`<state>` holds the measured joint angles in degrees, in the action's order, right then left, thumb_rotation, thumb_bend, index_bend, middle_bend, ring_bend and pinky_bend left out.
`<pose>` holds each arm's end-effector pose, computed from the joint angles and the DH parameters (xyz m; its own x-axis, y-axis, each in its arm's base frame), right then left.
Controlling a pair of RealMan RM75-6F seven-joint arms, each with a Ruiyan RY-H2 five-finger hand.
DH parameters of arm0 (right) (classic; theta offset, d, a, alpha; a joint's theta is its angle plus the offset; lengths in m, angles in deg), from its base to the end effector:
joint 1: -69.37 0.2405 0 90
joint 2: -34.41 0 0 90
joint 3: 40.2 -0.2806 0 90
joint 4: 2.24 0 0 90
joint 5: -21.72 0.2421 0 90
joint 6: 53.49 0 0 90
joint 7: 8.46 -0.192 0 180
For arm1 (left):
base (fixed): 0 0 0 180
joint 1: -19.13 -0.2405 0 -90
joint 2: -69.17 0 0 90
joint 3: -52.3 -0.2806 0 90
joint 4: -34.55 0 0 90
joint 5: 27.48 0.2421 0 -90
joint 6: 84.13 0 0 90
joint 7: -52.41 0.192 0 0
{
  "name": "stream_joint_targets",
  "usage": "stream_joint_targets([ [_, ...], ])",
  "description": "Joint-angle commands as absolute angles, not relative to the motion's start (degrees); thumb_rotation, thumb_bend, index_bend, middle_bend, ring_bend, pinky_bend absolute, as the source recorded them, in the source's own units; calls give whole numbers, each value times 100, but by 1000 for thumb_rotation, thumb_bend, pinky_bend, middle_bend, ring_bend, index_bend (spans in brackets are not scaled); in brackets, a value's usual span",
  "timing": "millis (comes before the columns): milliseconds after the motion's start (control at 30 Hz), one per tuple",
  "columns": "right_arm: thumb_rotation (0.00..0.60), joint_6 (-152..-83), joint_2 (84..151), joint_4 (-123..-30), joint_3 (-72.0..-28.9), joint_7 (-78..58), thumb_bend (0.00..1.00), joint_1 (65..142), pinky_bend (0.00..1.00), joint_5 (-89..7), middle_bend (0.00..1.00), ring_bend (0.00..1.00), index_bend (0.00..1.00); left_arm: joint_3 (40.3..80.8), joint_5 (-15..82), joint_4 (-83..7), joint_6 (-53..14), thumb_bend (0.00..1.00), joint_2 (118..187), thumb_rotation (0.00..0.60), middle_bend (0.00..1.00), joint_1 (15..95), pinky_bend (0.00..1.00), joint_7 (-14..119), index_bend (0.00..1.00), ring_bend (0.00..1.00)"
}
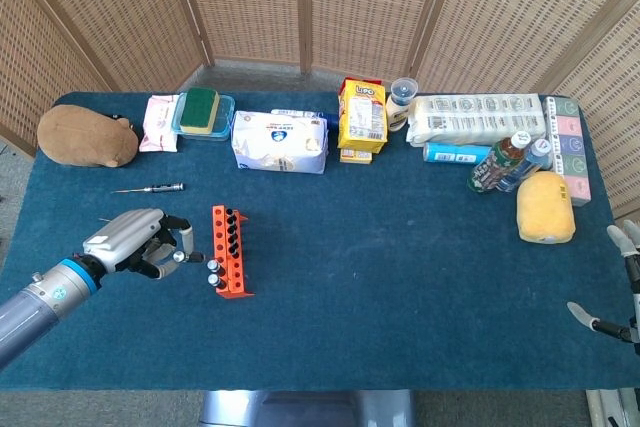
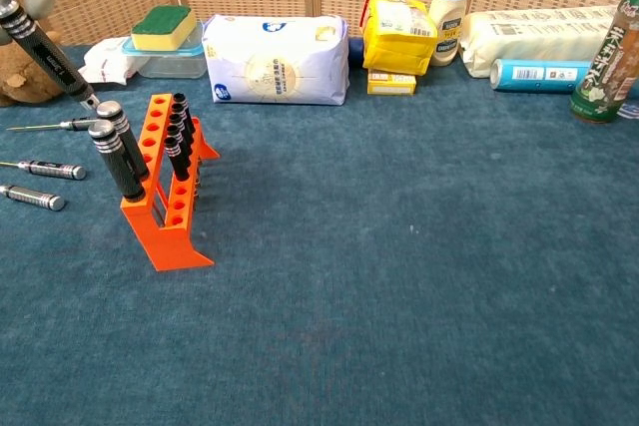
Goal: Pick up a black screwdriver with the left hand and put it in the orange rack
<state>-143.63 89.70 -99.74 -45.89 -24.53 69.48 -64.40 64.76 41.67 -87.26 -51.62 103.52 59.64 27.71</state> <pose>-0.3408 -0.2152 0.2079 0.1899 0.1122 0.9754 -0.9818 0.0225 0.1886 -0.1396 0.3461 0.1340 0.1153 0.6114 0.7829 0.9859 -0.1665 -0.0152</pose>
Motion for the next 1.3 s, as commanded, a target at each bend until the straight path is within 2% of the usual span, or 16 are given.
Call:
stream_joint_targets([
  [33, 600, -14357, 8973, -9981, -4581, -2438, 0, 6950, 0, -6451, 4, 2, 44, 6466, 4073, -8702, -5208, 399, 10407, 600, 903, 6010, 863, 2865, 569, 785],
  [533, 600, -14332, 8981, -9979, -4580, -2433, 0, 6964, 0, -6449, 4, 2, 45, 6438, 3515, -8582, -5335, 399, 10667, 600, 904, 6269, 863, 3318, 569, 785],
  [1300, 600, -14254, 9000, -9957, -4579, -2418, 0, 6994, 0, -6398, 4, 2, 44, 6147, 2075, -8178, -5710, 399, 11119, 600, 903, 7196, 863, 4140, 569, 785],
])
